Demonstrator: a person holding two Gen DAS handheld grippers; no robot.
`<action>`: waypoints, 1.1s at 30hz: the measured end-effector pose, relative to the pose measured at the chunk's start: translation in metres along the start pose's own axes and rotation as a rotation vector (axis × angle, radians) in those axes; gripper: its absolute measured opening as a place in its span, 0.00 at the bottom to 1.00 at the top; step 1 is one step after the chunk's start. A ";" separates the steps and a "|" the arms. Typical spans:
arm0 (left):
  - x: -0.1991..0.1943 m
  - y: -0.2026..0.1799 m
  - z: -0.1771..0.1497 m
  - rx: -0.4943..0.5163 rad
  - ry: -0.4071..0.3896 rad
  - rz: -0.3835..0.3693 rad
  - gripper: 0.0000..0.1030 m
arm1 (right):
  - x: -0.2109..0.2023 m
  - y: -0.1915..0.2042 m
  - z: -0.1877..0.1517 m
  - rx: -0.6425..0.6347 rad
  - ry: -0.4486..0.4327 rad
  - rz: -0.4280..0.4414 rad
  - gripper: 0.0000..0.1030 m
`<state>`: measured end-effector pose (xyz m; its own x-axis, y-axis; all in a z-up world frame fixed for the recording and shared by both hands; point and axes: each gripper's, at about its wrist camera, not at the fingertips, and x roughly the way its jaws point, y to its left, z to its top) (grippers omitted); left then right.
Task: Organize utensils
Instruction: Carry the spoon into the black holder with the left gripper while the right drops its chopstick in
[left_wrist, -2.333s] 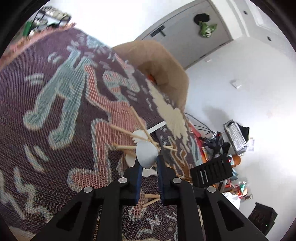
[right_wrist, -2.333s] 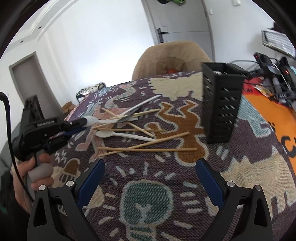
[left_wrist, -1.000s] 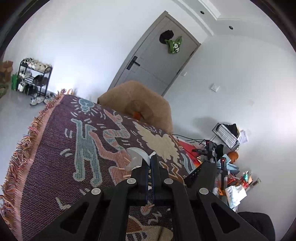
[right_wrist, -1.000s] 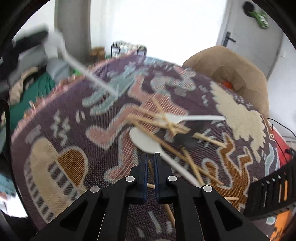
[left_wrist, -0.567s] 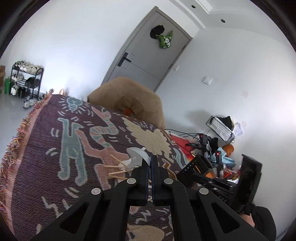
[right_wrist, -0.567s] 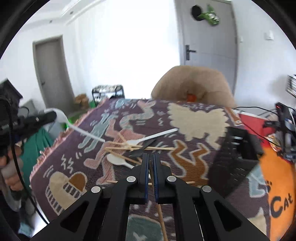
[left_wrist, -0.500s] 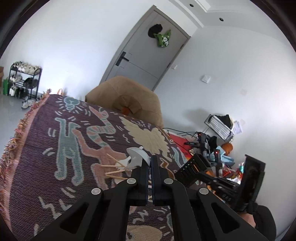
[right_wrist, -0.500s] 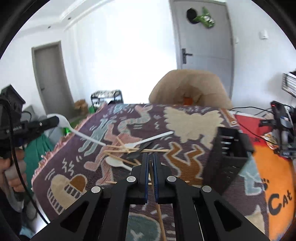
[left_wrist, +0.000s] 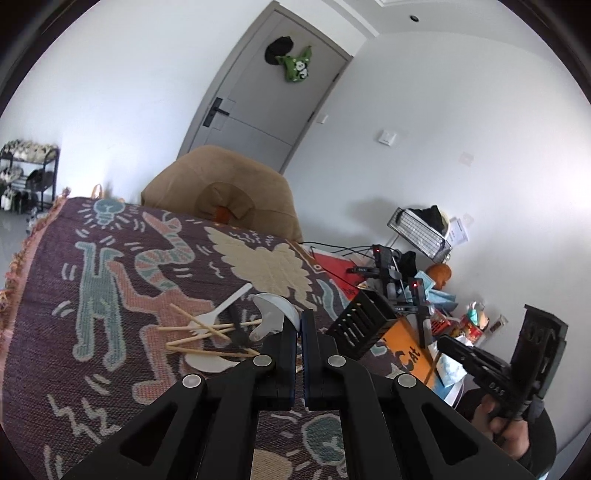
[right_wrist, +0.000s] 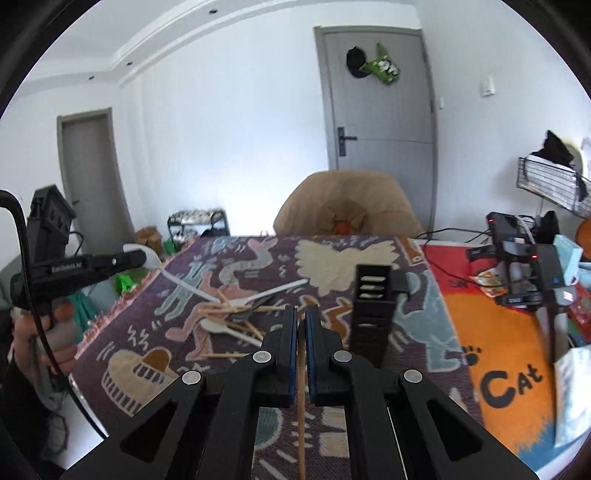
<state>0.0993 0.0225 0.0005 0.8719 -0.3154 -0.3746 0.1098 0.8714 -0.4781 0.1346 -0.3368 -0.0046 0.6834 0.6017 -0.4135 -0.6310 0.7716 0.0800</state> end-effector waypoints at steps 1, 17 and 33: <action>0.001 -0.003 0.001 0.007 0.000 -0.004 0.01 | -0.001 -0.001 0.002 0.004 -0.010 -0.004 0.06; 0.020 -0.072 0.047 0.151 -0.008 -0.121 0.01 | -0.020 -0.018 0.101 -0.023 -0.291 -0.119 0.06; 0.056 -0.095 0.073 0.191 0.039 -0.159 0.01 | 0.026 -0.037 0.113 0.023 -0.339 -0.132 0.06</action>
<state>0.1723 -0.0508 0.0828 0.8177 -0.4651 -0.3392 0.3356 0.8639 -0.3756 0.2177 -0.3265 0.0845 0.8438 0.5277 -0.0980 -0.5233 0.8494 0.0681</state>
